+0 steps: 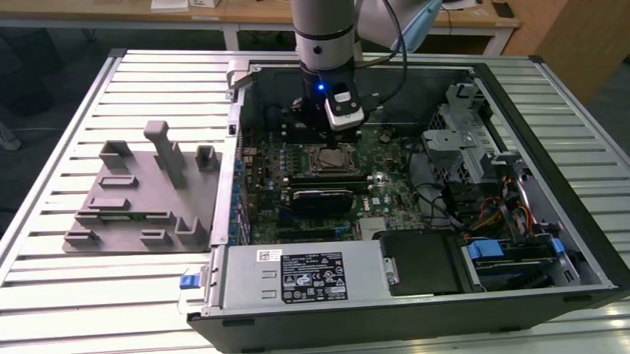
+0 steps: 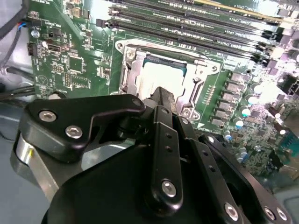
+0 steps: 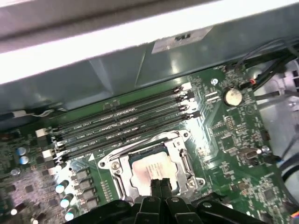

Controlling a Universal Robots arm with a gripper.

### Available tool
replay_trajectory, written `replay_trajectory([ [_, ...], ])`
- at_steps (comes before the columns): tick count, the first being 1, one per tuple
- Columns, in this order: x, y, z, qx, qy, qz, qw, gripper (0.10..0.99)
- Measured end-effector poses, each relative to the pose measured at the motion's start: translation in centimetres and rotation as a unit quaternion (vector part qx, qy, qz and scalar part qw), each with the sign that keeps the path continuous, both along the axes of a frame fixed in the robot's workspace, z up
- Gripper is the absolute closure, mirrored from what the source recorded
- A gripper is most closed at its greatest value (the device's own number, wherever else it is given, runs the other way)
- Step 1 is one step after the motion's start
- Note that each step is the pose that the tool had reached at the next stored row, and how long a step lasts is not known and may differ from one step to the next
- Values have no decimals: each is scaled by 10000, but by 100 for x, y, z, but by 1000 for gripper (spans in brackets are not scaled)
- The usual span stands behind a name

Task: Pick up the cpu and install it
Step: 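Install the first cpu locking lever, then install the second cpu locking lever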

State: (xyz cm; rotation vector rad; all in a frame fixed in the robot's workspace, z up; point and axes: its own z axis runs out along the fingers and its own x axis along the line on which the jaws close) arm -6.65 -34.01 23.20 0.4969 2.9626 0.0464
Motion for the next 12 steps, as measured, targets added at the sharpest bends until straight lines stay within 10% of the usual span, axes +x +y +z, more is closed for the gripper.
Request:
replay_trajectory([
  [12, 0, -22, 7, 0, 0, 0, 10000, 980],
])
